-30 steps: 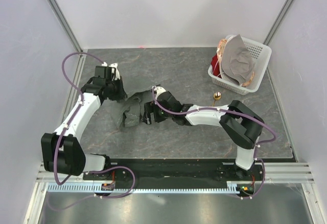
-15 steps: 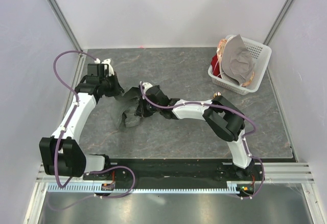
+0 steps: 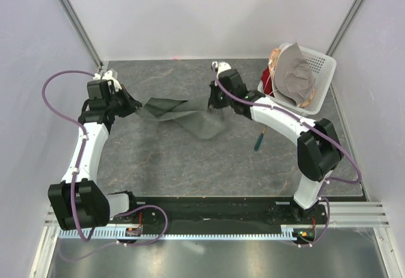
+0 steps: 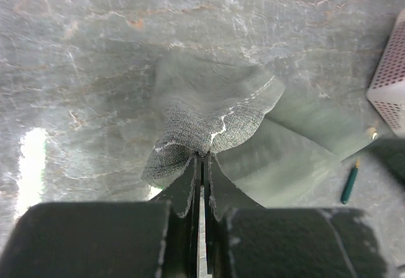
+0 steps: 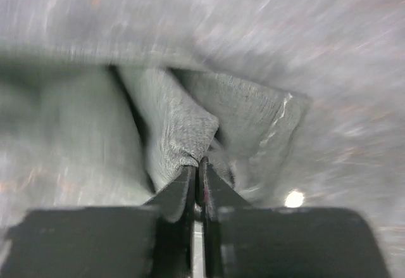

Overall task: Fold the napkin, place the utensils inside, and roll it up
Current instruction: Flatten the napkin out

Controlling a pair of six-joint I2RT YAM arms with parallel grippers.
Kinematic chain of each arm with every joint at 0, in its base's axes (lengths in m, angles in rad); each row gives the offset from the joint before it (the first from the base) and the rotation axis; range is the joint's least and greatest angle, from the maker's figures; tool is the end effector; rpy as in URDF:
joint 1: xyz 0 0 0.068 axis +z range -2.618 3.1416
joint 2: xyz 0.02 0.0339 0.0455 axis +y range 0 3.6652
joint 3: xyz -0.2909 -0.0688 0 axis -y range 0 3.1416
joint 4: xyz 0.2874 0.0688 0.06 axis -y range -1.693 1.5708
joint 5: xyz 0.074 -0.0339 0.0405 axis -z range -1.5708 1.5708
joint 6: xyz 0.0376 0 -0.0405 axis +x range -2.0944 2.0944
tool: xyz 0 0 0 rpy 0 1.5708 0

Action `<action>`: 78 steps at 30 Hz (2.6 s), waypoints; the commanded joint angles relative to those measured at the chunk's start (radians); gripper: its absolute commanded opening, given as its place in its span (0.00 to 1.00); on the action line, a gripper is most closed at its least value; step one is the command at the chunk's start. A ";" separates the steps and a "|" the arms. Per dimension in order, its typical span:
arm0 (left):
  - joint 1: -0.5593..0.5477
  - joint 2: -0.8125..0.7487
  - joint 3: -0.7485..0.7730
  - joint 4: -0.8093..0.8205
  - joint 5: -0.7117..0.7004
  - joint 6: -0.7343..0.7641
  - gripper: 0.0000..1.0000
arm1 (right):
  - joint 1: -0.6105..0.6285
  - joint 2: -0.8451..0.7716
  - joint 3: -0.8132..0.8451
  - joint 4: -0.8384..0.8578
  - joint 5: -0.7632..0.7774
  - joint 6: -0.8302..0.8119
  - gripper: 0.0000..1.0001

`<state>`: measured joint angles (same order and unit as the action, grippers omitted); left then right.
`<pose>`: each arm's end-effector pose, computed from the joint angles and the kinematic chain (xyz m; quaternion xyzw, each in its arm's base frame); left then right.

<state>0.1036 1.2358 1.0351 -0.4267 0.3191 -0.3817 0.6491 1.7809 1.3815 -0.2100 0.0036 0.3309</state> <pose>0.3063 0.0200 0.3253 -0.1412 0.8711 -0.2023 0.4247 0.3668 0.2781 0.2776 -0.1397 0.8756 0.2162 0.4087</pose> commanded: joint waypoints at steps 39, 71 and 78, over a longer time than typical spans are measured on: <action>0.013 0.028 -0.136 0.077 0.058 -0.020 0.02 | -0.120 0.216 0.307 -0.003 -0.116 0.045 0.18; 0.041 0.079 -0.127 0.086 0.086 -0.031 0.02 | -0.263 -0.061 -0.300 0.201 -0.295 0.296 0.76; 0.042 0.076 -0.129 0.086 0.087 -0.029 0.02 | -0.264 0.020 -0.205 0.213 -0.338 0.278 0.34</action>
<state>0.1368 1.3155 0.8959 -0.3782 0.3954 -0.3931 0.3870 1.7725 1.0996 -0.0521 -0.2718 0.5991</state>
